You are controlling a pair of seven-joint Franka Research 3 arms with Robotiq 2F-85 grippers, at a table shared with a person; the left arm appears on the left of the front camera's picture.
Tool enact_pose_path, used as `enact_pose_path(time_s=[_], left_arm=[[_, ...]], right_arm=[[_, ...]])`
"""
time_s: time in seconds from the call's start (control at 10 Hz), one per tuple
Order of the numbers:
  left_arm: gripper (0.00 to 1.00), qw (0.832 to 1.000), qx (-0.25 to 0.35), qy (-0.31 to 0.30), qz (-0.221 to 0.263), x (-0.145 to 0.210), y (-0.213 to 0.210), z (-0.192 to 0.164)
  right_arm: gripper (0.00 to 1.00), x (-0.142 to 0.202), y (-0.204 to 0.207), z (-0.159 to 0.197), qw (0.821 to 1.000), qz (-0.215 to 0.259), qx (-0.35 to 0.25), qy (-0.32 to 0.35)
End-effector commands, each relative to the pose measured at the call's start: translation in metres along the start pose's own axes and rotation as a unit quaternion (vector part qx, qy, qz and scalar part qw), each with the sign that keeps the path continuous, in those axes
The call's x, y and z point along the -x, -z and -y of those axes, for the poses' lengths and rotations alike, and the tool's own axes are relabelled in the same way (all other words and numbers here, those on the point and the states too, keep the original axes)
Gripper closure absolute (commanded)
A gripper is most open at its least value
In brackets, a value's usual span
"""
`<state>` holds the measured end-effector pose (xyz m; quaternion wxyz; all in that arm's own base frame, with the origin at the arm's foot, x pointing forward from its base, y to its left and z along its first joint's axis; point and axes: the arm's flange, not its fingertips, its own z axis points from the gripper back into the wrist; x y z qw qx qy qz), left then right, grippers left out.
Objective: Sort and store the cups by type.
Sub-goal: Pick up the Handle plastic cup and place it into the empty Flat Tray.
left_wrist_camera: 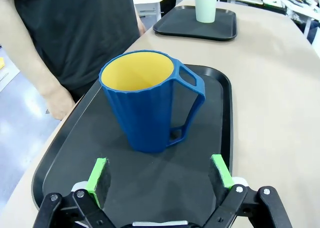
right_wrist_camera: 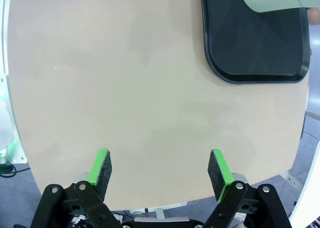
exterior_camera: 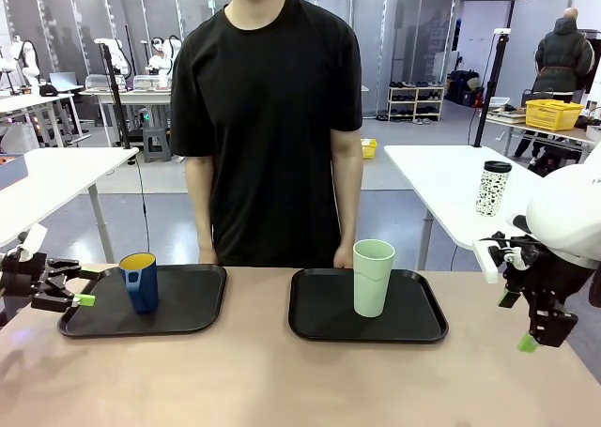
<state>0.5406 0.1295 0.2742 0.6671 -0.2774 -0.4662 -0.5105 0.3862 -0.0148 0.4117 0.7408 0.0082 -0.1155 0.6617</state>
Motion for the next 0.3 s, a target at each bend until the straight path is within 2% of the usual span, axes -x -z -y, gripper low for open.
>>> enact_pose_path(time_s=[0.0,0.2], left_arm=[[0.00,1.000,0.004,0.001,0.007,-0.0010,-0.0002,-0.0044],[0.00,1.000,0.004,0.001,0.007,-0.0010,-0.0002,-0.0044]], right_arm=[[0.03,-0.0017,0.0012,-0.0011,1.000,-0.007,0.003,0.010],[0.03,-0.0017,0.0012,-0.0011,1.000,-0.007,0.003,0.010]])
